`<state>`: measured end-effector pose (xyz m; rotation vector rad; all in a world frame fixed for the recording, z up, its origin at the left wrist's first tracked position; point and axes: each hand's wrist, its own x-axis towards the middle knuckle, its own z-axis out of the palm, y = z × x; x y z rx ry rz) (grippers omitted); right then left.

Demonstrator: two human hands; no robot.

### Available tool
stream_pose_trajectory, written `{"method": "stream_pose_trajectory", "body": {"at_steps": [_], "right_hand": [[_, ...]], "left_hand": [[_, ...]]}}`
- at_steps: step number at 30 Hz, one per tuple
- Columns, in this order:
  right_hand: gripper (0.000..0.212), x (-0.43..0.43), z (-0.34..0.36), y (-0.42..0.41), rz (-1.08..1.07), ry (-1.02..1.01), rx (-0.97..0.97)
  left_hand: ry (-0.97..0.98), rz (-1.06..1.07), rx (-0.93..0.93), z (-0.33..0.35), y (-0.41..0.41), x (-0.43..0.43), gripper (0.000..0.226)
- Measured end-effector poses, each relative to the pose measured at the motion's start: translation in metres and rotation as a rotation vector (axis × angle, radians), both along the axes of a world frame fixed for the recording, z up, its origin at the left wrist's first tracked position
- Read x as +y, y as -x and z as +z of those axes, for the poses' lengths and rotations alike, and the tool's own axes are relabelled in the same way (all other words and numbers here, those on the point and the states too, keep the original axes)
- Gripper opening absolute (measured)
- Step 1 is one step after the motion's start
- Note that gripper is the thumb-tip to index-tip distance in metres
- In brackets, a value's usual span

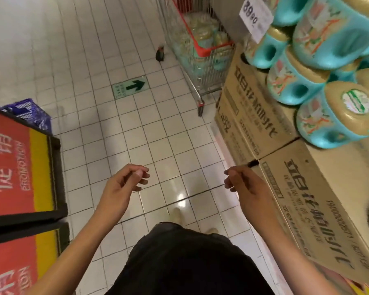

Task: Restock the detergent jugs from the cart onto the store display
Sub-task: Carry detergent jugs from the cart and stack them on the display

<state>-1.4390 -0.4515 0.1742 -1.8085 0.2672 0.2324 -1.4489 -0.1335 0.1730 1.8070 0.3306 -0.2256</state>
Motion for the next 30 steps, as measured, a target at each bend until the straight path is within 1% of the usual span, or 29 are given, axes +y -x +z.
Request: {"method": "stream_pose_trajectory", "body": {"at_steps": [1,4,8,11,16,19,23,27,30], "right_hand": [[0.017,0.013,0.0,-0.011,0.022,0.01,0.005],[0.02,0.049,-0.003,-0.042,0.06,0.036,0.022],[0.024,0.082,-0.01,-0.074,0.106,0.068,0.059],[0.021,0.098,-0.013,-0.101,0.134,0.082,0.068],[0.018,0.109,-0.021,-0.171,0.158,0.086,0.097],[0.02,0.118,-0.029,-0.232,0.156,0.075,0.102],[0.019,0.143,-0.038,-0.33,0.211,0.071,0.09],[0.015,0.183,-0.032,-0.439,0.275,0.034,0.087],[0.015,0.216,-0.021,-0.52,0.309,-0.021,0.062]], "left_hand": [[0.006,0.038,0.008,-0.004,0.001,0.016,0.019],[0.031,0.125,0.021,-0.019,-0.007,0.056,0.022],[0.049,0.157,0.039,-0.032,-0.038,0.089,0.025],[0.043,0.146,0.012,-0.034,-0.077,0.108,0.038],[0.049,0.143,-0.029,-0.034,-0.167,0.127,0.038],[0.041,0.136,-0.043,-0.035,-0.227,0.137,0.034],[-0.001,0.162,0.009,-0.036,-0.297,0.152,0.037],[-0.022,0.239,0.059,-0.035,-0.358,0.173,0.024],[-0.06,0.277,0.102,-0.03,-0.408,0.196,0.024]]}}
